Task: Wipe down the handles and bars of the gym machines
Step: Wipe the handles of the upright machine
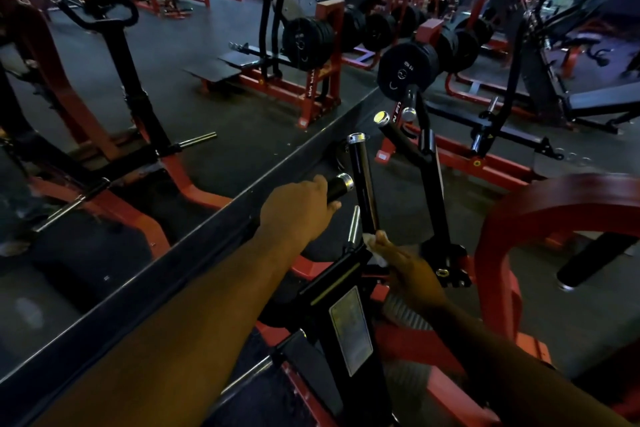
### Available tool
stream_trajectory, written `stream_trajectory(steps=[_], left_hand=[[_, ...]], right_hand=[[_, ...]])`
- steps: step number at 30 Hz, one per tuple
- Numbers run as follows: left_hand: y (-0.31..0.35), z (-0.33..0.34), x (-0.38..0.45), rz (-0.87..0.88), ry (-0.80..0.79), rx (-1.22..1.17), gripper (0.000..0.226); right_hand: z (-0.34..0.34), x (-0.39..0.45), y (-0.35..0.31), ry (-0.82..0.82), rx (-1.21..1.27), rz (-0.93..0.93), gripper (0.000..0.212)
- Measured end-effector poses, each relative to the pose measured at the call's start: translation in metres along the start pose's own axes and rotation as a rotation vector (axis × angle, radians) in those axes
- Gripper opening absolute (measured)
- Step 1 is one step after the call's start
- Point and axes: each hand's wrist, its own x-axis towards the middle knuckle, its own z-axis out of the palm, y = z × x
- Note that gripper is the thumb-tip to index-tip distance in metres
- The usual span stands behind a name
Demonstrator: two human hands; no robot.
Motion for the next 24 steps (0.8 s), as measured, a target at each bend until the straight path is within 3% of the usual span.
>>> stream_trajectory(steps=[2, 3, 5, 8, 11, 13, 19, 24], left_hand=[[0.0, -0.001, 0.001, -0.003, -0.01, 0.0, 0.047], [-0.001, -0.001, 0.001, -0.001, -0.013, 0.004, 0.047], [-0.001, -0.001, 0.002, 0.007, -0.014, 0.014, 0.048], [-0.001, 0.0, 0.001, 0.007, -0.012, 0.015, 0.047], [-0.001, 0.0, 0.002, 0.006, -0.008, 0.018, 0.046], [-0.002, 0.0, 0.003, 0.006, -0.002, 0.015, 0.046], [-0.003, 0.001, 0.004, 0.002, -0.012, 0.006, 0.048], [-0.001, 0.0, 0.004, -0.003, -0.005, 0.004, 0.048]], right_hand=[[-0.016, 0.015, -0.018, 0.217, 0.128, -0.016, 0.033], [-0.024, 0.03, -0.026, 0.341, 0.176, 0.001, 0.032], [-0.038, 0.074, -0.03, 0.486, 0.262, 0.208, 0.032], [-0.046, 0.143, -0.035, 0.429, 0.224, 0.331, 0.022], [-0.04, 0.176, -0.051, 0.36, 0.436, 0.297, 0.029], [-0.031, 0.171, -0.055, 0.378, 0.579, 0.319, 0.034], [-0.012, 0.122, -0.035, 0.404, 0.702, 0.367, 0.026], [0.007, 0.067, -0.021, 0.327, 0.719, 0.303, 0.033]])
